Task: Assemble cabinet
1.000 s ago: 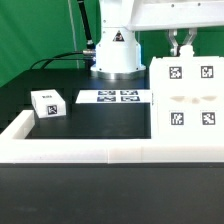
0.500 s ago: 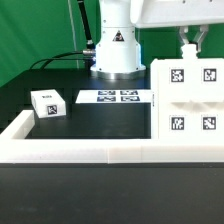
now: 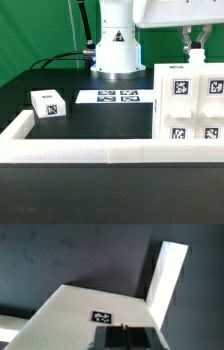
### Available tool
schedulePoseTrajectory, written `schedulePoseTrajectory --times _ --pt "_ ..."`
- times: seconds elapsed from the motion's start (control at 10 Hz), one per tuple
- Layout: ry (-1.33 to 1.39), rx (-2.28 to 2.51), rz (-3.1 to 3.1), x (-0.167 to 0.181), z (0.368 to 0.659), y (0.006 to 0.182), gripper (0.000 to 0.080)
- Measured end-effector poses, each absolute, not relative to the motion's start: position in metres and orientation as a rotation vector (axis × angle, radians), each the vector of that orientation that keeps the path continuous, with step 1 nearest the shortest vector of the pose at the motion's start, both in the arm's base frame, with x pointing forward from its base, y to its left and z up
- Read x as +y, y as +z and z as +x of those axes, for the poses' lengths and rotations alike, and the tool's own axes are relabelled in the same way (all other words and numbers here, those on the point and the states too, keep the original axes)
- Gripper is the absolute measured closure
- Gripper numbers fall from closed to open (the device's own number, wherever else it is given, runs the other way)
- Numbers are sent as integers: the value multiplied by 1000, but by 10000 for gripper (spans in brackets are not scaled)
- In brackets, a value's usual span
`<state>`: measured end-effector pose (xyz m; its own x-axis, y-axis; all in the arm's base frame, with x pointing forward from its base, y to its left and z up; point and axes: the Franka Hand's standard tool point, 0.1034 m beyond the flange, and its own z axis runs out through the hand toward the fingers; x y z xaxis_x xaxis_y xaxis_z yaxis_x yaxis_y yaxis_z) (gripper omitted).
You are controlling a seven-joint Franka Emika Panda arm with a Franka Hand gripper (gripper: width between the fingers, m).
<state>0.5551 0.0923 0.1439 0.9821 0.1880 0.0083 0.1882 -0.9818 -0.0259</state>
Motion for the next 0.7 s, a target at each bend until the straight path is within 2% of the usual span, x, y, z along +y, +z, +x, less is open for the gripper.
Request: schedulePoseTrajectory --times 0.1,0.2,0.3,0.4,0.6,0.7 --pt "-9 -294 -3101 92 555 144 794" --pt "-9 -294 -3101 92 555 144 642" --pt "-8 -294 -3101 92 555 144 446" --pt "-8 -295 -3101 92 555 144 446" --pt "-5 -311 -3100 88 552 141 172" --pt "0 -354 -3099 71 539 133 35"
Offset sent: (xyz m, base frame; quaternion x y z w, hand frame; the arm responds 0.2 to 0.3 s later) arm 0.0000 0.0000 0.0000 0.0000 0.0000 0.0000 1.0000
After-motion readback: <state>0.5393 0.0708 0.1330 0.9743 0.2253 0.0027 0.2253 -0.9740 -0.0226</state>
